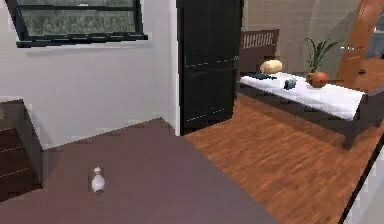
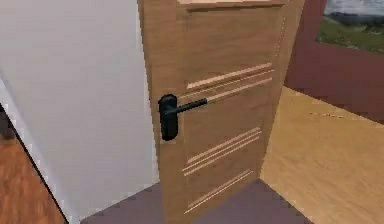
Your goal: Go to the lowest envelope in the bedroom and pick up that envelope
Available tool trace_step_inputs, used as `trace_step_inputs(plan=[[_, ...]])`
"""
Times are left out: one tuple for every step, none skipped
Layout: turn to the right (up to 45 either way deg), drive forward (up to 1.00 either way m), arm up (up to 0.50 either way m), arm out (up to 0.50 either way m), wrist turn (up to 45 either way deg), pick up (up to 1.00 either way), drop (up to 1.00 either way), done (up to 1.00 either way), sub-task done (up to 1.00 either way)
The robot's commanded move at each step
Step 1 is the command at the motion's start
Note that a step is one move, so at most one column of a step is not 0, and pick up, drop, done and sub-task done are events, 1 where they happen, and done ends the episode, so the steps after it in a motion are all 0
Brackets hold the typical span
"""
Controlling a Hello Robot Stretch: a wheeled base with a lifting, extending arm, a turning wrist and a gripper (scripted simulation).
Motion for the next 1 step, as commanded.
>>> trace_step_inputs(plan=[[0.0, 0.55, 0.0, 0.0, 0.0, 0.0, 0.0, 0.0, 0.0]])
